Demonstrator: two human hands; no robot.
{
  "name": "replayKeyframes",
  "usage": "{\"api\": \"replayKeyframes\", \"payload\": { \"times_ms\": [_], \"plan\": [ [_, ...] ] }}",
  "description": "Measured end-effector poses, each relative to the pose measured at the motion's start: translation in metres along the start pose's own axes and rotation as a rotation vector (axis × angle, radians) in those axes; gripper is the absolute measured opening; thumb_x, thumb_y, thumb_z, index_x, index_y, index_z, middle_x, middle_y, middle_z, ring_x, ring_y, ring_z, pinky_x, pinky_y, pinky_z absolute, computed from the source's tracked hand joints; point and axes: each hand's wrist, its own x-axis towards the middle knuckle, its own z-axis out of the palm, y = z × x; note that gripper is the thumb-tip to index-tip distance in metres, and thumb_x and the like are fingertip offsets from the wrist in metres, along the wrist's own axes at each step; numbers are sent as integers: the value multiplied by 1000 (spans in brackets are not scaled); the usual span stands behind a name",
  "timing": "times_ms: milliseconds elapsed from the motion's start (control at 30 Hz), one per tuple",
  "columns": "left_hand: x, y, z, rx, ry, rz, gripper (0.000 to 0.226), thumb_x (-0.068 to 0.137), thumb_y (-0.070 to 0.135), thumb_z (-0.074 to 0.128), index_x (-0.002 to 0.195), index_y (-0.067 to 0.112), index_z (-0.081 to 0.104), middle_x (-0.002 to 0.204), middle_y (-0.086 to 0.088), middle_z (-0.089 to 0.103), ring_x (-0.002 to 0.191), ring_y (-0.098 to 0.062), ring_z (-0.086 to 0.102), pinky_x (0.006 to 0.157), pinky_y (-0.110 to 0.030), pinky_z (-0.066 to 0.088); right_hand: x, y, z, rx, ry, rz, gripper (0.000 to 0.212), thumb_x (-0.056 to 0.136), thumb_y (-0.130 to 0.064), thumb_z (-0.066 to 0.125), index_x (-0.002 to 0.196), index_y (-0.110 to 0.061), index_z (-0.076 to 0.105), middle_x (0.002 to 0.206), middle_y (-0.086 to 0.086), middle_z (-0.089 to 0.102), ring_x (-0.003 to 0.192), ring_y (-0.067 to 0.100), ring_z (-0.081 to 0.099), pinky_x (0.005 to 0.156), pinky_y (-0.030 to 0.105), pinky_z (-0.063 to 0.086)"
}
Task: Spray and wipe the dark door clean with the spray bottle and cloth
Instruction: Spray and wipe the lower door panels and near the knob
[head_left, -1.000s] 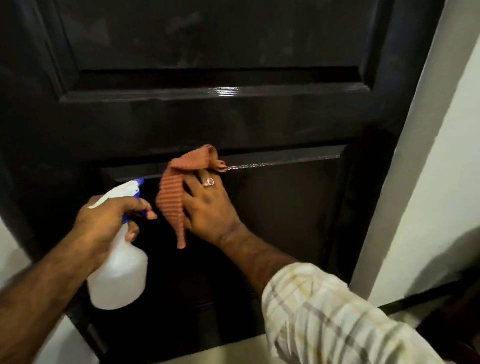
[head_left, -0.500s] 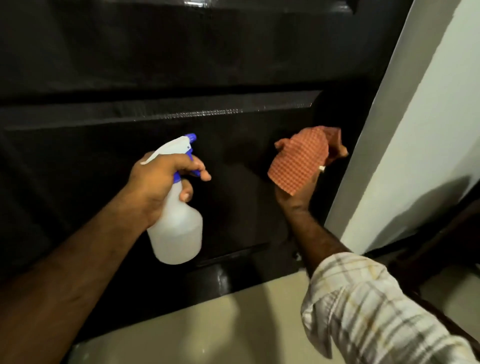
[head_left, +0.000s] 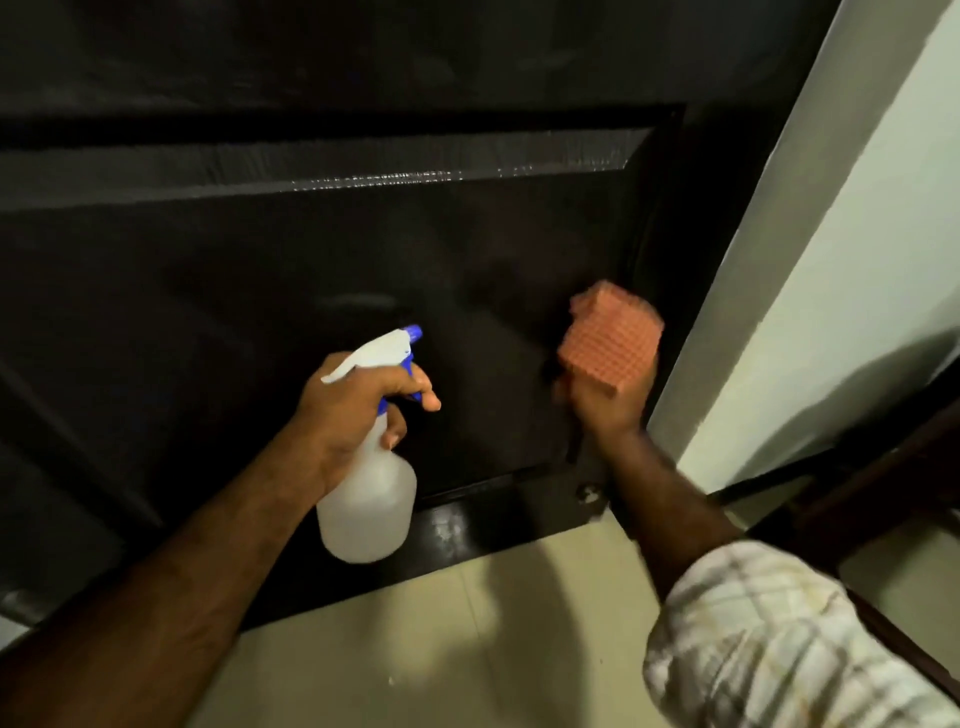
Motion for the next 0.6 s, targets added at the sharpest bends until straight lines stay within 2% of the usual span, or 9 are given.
{"api": "replayKeyframes", "payload": {
  "times_ms": [67, 133, 233, 300, 367, 433, 500, 567, 600],
  "plan": [
    [6, 6, 6, -2, -1, 40, 15, 91, 0, 63, 80, -5, 71, 86, -30, 74, 42, -28, 40, 43, -28, 35, 36, -49, -14, 28, -122, 81, 16, 95, 3, 65, 85, -7, 59, 81, -5, 51, 63, 0, 53, 60, 3, 42],
    [11, 7, 13, -8, -1, 61, 15, 91, 1, 63, 80, -4, 71, 85, -28, 75, 42, -28, 40, 45, -29, 36, 53, -57, -20, 67, -172, 152, 35, 108, 5, 49, 81, -17, 48, 82, -4, 46, 59, -10, 56, 66, 9, 42],
    [12, -1, 19, -30, -3, 50, 15, 92, 1, 62, 88, -11, 70, 88, -29, 74, 43, -28, 40, 47, -30, 36, 45, -13, -13, 102, -157, 141, 13, 100, -1, 68, 105, -5, 57, 96, -1, 59, 70, -21, 57, 76, 18, 51],
    [10, -14, 22, -17, -2, 33, 16, 92, 2, 62, 90, -13, 69, 87, -29, 74, 42, -27, 40, 47, -30, 36, 22, 15, -1, 80, -101, 42, 30, 92, 6, 75, 118, 1, 61, 101, -6, 63, 85, -16, 62, 84, 27, 52],
    [7, -28, 23, -16, 4, 13, 13, 90, 0, 63, 86, -10, 70, 84, -29, 75, 38, -25, 40, 45, -28, 33, -15, 39, 14, 15, -31, -166, 27, 90, 12, 66, 117, 14, 64, 100, 0, 69, 101, -1, 67, 95, 29, 50],
    [3, -41, 21, -26, 3, -15, 11, 87, 1, 64, 84, -7, 70, 83, -30, 74, 35, -24, 40, 43, -26, 32, -55, 73, 22, -141, -129, -372, 35, 89, -13, 57, 108, 14, 70, 101, 27, 72, 109, 36, 65, 102, 46, 49],
    [-1, -55, 20, -29, 6, -47, 19, 79, 10, 68, 84, -8, 71, 83, -31, 74, 36, -24, 41, 42, -26, 32, -86, 104, 23, -161, -280, -249, 54, 82, -34, 52, 114, 6, 72, 115, 36, 69, 115, 45, 63, 111, 58, 47],
    [-3, -65, 18, -37, 18, -82, 34, 73, 18, 69, 89, -12, 70, 85, -29, 75, 39, -25, 42, 44, -28, 33, -99, 123, 21, -98, -275, -103, 45, 76, -33, 60, 105, -4, 77, 113, 29, 72, 114, 28, 64, 115, 32, 45],
    [-2, -69, 18, -36, 23, -95, 35, 74, 18, 70, 92, -13, 70, 85, -29, 75, 41, -26, 42, 46, -29, 34, -95, 119, 18, -90, -249, -31, 25, 77, -24, 65, 93, -12, 80, 107, 24, 74, 105, 17, 68, 109, 20, 47]
  ]
}}
